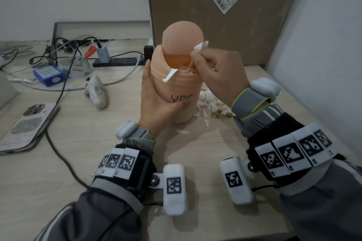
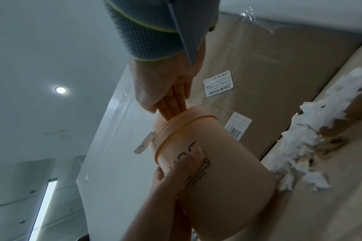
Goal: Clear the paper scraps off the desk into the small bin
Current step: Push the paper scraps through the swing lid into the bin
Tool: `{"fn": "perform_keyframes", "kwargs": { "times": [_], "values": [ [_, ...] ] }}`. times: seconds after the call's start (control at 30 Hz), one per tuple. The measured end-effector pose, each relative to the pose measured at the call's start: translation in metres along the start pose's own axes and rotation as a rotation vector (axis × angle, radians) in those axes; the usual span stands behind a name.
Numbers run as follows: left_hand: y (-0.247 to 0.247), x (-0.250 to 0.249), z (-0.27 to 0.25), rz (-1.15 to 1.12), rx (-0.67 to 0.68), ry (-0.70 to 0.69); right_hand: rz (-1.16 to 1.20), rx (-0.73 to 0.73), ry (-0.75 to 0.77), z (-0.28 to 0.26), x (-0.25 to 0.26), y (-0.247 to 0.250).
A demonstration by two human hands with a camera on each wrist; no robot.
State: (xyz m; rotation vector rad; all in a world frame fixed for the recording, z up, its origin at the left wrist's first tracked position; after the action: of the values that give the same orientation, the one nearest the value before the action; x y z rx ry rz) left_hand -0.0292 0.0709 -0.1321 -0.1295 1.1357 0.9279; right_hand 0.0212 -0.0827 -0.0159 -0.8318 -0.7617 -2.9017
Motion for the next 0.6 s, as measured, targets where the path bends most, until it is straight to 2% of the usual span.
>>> {"fn": "perform_keyframes", "kwargs": {
  "times": [0.17,0.23,0.3,0.43,0.53,0.6],
  "values": [
    [-0.003,-0.001,-0.001,-0.027,0.036,-0.007,-0.023,0.267,-0.104,0.004,0.000,-0.026],
    [-0.003,0.000,-0.002,-0.033,0.035,-0.003,-0.016,0.182,-0.057,0.004,0.002,-0.017],
    [-0.003,0.000,-0.001,-0.030,0.027,0.000,-0.017,0.002,0.002,0.002,0.005,0.001],
    [-0.002,-0.002,-0.001,-0.045,0.024,-0.007,0.007,-0.179,-0.015,0.001,-0.003,0.019],
    [-0.002,-0.002,-0.002,-0.046,0.022,-0.004,-0.013,-0.138,-0.019,0.002,-0.004,0.017],
    [-0.002,-0.002,-0.001,-0.043,0.021,-0.008,-0.119,0.044,-0.035,0.003,-0.002,0.001]
  ]
}}
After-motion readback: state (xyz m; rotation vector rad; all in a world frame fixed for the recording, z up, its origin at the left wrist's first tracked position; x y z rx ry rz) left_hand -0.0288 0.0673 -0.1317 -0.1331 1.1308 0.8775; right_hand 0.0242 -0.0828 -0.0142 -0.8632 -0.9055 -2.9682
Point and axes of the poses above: each hand's wrist, its own z-axis towards the middle knuckle, its own y-axis out of the back of the hand, x = y × z, the point moved 8 cm from there along z, towards the middle knuckle, and after that the axes turned 12 degrees about z, right-handed, at the moved point
